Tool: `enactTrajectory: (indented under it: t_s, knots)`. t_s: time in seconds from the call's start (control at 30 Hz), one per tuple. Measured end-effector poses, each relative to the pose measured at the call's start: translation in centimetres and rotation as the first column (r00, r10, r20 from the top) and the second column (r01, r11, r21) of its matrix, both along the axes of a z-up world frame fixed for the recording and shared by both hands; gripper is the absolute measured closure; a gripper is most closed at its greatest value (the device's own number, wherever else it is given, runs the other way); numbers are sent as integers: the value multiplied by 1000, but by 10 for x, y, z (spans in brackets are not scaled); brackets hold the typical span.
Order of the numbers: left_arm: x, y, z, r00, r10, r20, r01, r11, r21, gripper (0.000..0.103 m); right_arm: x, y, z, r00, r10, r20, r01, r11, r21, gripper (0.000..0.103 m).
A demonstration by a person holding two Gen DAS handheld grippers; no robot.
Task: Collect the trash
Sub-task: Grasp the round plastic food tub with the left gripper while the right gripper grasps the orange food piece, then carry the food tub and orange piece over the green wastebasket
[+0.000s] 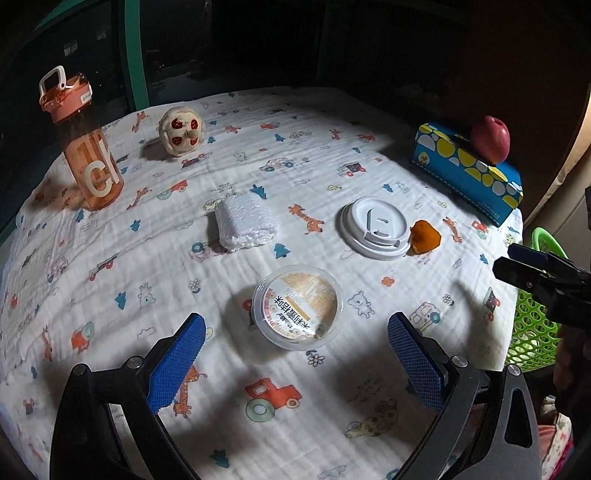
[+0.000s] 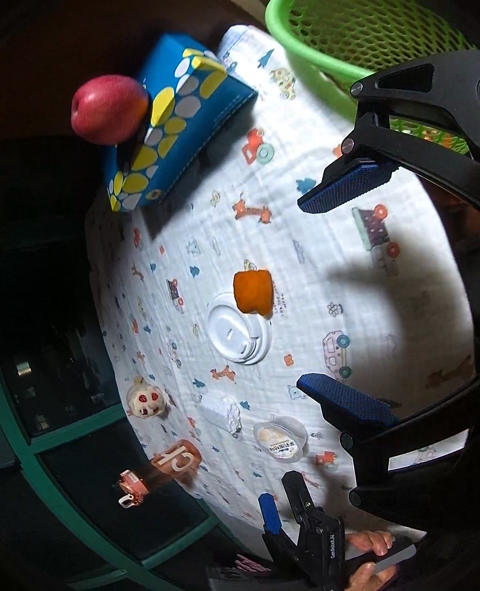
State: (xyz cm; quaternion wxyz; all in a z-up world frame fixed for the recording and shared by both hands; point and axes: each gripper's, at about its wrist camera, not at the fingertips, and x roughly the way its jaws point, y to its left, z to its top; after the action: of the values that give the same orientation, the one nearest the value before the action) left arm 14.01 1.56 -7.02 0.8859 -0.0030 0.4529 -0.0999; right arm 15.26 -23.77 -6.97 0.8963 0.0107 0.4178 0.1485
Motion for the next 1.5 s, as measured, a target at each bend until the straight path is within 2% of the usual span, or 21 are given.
enactTrajectory:
  t_s: [0.3,0.4,0.67,0.73,0.97,1.0,1.13,1.2,1.5]
  knots:
    - [15,4,-17,999,-14,-42,14,1000,0,7,45,25,-30,999,16,-42,-17,999,-37,22]
    - [21,2,-22,998,-23,-52,23,1000,-4,7,55,28,-37,998,9,-60,-11,999,-34,30]
    - [33,-1,-31,996,-35,-79,33,999,-24,7,71,26,-47,997,-39,-73,36,998,-50,37]
    - [35,-2,-34,996,-38,-85,35,999,-26,7,74,25,-50,995,-47,-86,43,998,-44,44]
    - [39,-5,-40,994,-45,-95,42,999,-32,9,76,27,-54,996,-46,-82,40,997,-69,54]
    - [40,-5,-41,994,-47,-98,43,998,-35,12,76,27,-54,996,-45,-81,40,997,-72,57]
    - [43,-6,-44,991,-58,-120,51,997,-54,30,72,27,-52,997,-41,-71,35,996,-76,58]
    - [43,-6,-45,991,-60,-123,53,997,-64,35,68,25,-49,997,-40,-68,35,997,-67,58]
    - [34,-5,-35,993,-58,-105,49,995,-87,37,38,10,-25,999,-38,-32,36,999,-39,58]
